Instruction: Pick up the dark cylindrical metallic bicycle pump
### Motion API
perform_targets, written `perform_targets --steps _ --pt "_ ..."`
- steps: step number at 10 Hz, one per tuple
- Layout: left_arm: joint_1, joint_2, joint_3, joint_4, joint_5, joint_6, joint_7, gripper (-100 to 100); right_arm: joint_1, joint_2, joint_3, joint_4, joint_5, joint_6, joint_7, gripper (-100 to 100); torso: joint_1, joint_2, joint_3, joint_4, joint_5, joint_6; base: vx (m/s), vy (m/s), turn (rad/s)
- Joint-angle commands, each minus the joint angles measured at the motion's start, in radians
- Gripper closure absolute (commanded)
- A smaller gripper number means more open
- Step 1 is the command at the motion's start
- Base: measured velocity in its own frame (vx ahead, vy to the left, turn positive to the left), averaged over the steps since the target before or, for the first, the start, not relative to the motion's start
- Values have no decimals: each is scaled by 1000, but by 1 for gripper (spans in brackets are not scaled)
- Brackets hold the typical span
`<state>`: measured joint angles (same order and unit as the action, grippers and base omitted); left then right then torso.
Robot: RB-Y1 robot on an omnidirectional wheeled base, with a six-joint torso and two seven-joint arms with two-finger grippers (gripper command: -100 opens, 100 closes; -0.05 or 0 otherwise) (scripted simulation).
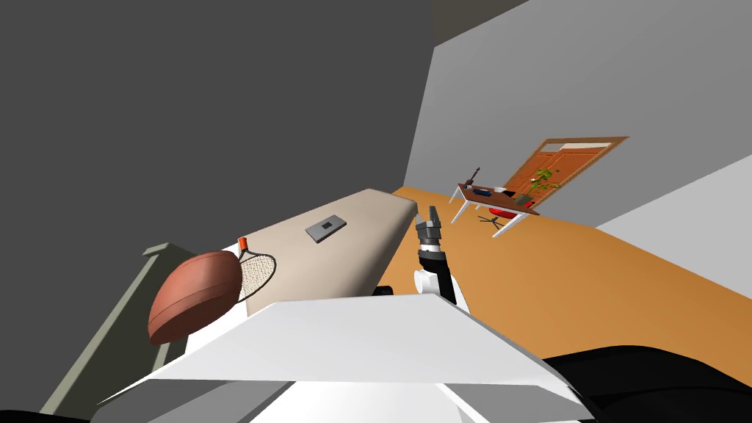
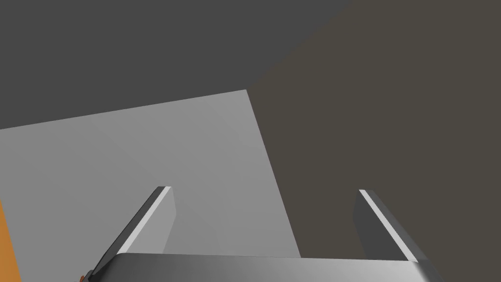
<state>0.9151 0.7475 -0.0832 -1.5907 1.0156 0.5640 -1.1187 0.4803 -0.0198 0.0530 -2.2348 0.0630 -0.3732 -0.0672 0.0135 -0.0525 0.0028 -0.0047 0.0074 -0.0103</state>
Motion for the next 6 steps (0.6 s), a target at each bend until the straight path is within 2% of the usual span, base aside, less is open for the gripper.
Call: perform_targets --steps 1,2,3,6 --pt "0 0 0 0 0 0 0 100 0 0 0 0 0 0 0 0 0 0 0 0 0 0 0 0 0" --pt "0 0 0 0 0 0 0 0 0 0 0 0 0 0 0 0 0 0 0 0 0 0 0 0 0" --pt "32 20 8 3 16 14 -11 100 0 0 0 0 0 0 0 0 0 0 0 0 0 0 74 5 86" --pt "94 73 43 -39 61 45 -27 100 0 0 0 0 0 0 0 0 -3 -9 -5 -2 -1 0 128 -35 52"
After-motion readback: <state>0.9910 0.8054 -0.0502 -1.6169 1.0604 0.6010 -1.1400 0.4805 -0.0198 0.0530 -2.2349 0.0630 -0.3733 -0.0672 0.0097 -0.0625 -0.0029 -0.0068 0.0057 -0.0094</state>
